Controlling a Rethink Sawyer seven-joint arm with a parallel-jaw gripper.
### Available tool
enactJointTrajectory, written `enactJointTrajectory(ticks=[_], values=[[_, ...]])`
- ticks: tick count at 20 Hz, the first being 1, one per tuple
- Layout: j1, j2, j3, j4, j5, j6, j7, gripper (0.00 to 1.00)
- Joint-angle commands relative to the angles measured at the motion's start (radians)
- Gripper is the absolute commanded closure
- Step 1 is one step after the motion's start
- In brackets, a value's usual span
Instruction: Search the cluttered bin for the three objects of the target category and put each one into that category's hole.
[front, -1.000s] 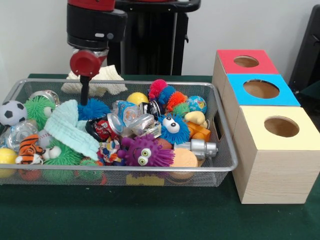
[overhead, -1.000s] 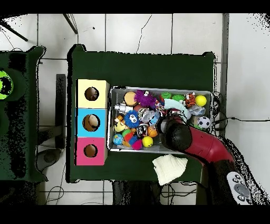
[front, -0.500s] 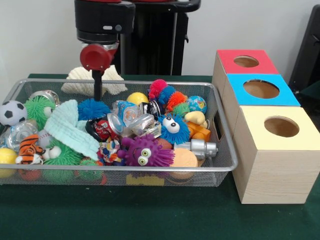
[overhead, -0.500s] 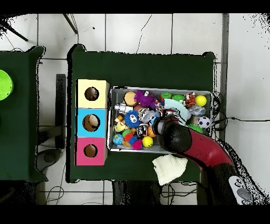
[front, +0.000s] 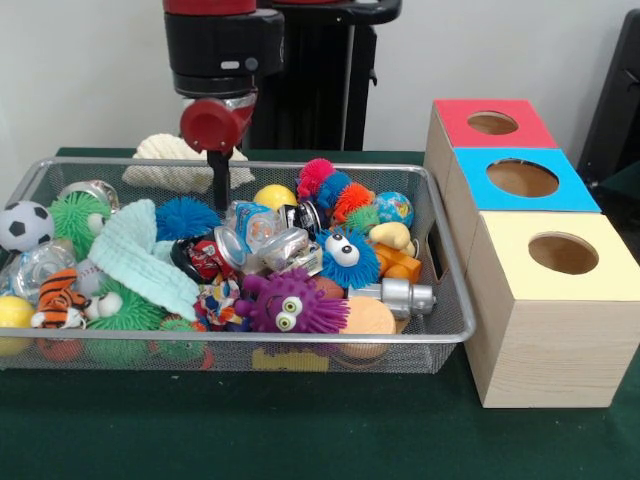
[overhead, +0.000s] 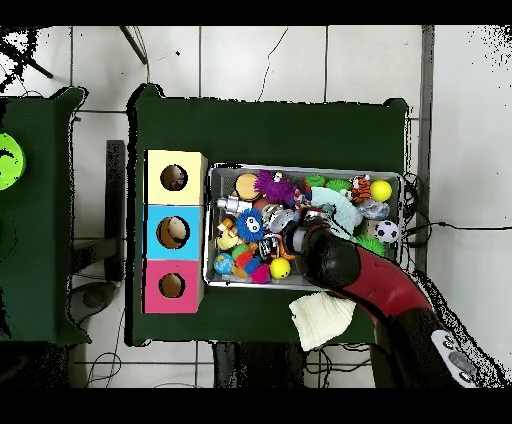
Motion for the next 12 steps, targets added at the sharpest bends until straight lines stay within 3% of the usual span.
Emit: enactJointTrajectory(ticks=[1, 12], values=[[-0.037, 0.108, 0.104, 0.002, 0.013, -0.122, 0.057, 1.00], [0.036, 0.160, -0.015, -0.050, 0.026, -0.165, 0.074, 1.00]])
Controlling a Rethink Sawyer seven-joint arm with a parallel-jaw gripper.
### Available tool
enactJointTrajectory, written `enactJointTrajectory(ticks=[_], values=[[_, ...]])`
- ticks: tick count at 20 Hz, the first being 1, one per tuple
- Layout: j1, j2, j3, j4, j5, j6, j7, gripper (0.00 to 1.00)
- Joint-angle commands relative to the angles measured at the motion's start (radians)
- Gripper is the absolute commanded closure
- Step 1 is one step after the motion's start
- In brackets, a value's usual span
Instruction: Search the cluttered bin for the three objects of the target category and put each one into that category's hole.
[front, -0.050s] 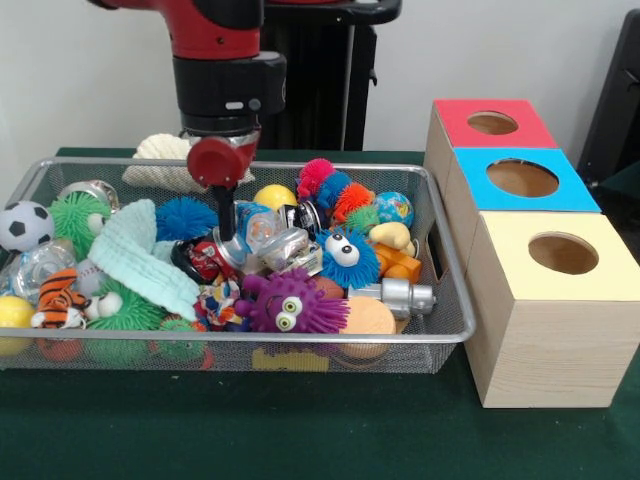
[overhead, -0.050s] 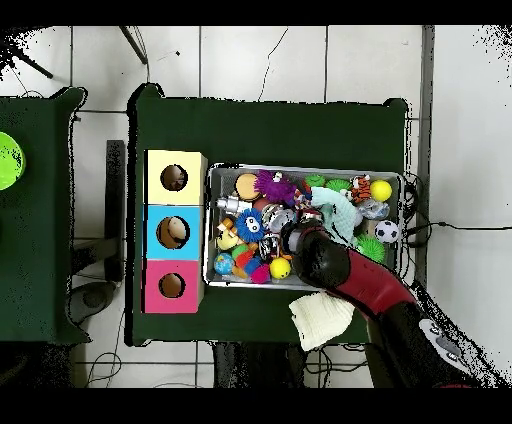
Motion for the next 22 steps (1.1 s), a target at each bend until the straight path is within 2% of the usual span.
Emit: enactJointTrajectory(ticks=[1, 12, 17, 20, 22], values=[[0.043, 0.062, -0.024, -0.052, 0.032, -0.048, 0.079, 1.00], [0.117, 0.096, -0.116, -0.085, 0.074, -0.072, 0.101, 1.00], [0.172, 0.120, -0.199, -0.117, 0.097, -0.089, 0.105, 1.00], [0.165, 0.096, -0.207, -0.116, 0.089, -0.057, 0.083, 1.00], [0.131, 0.077, -0.186, -0.124, 0.067, -0.008, 0.039, 1.00]])
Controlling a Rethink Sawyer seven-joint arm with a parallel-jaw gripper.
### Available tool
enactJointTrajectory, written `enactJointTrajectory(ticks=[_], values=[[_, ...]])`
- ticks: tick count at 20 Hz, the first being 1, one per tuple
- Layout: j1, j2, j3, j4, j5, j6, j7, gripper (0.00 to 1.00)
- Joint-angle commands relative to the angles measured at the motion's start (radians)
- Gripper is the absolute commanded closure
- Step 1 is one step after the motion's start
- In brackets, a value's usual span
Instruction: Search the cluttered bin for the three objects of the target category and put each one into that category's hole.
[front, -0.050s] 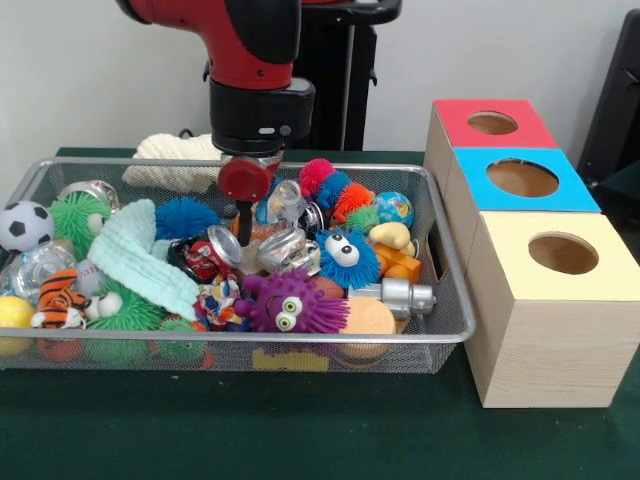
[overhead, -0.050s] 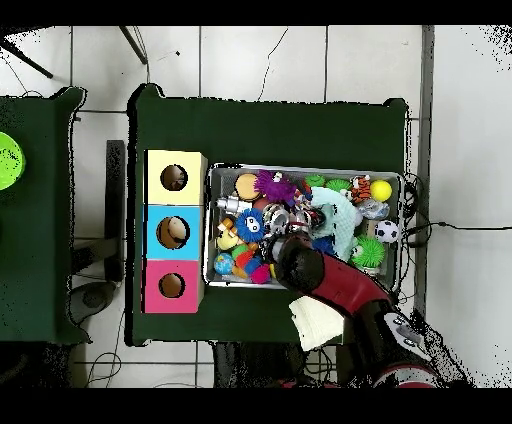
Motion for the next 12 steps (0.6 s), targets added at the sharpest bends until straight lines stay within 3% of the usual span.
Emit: enactJointTrajectory(ticks=[1, 8, 12], values=[[-0.054, -0.005, -0.005, -0.109, 0.017, 0.035, 0.015, 1.00], [-0.046, -0.013, -0.009, -0.131, 0.026, 0.074, 0.014, 1.00], [-0.036, -0.005, -0.035, -0.148, 0.008, 0.043, 0.005, 1.00]])
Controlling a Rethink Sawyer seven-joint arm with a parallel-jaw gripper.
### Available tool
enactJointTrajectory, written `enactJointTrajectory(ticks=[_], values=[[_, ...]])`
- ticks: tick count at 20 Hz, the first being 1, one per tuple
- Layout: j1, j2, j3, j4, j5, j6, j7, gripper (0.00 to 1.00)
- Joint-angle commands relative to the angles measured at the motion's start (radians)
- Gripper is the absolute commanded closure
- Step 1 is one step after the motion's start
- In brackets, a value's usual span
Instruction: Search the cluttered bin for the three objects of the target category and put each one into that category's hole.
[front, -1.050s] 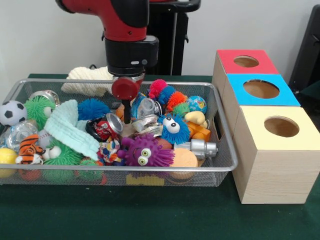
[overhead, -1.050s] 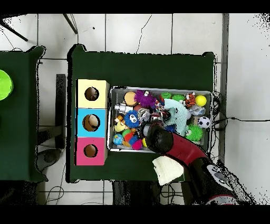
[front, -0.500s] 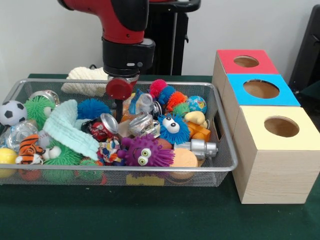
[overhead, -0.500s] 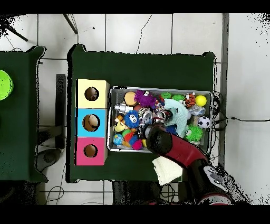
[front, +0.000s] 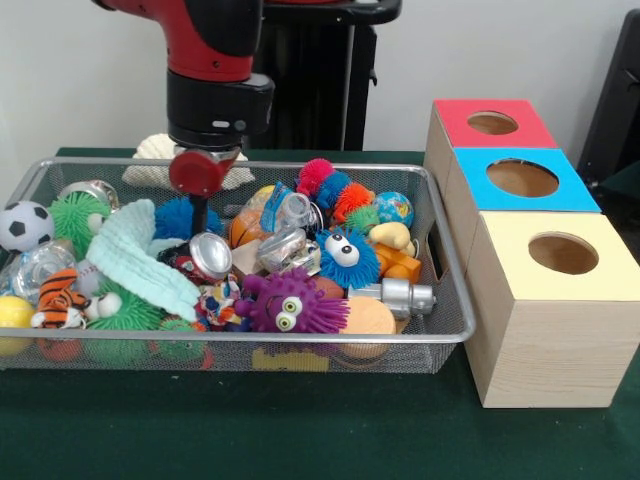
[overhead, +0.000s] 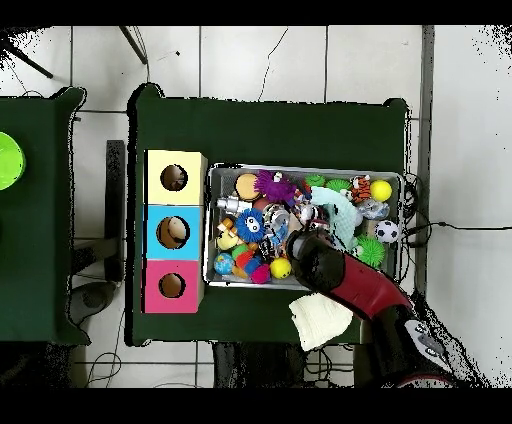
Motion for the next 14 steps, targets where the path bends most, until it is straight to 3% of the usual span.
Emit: enactJointTrajectory(ticks=[1, 9, 14], values=[[-0.001, 0.004, -0.006, -0.117, 0.004, 0.046, -0.001, 1.00], [0.022, 0.001, -0.012, -0.115, 0.024, 0.062, 0.027, 1.00], [0.001, 0.006, -0.006, -0.130, 0.003, 0.057, 0.000, 1.00]])
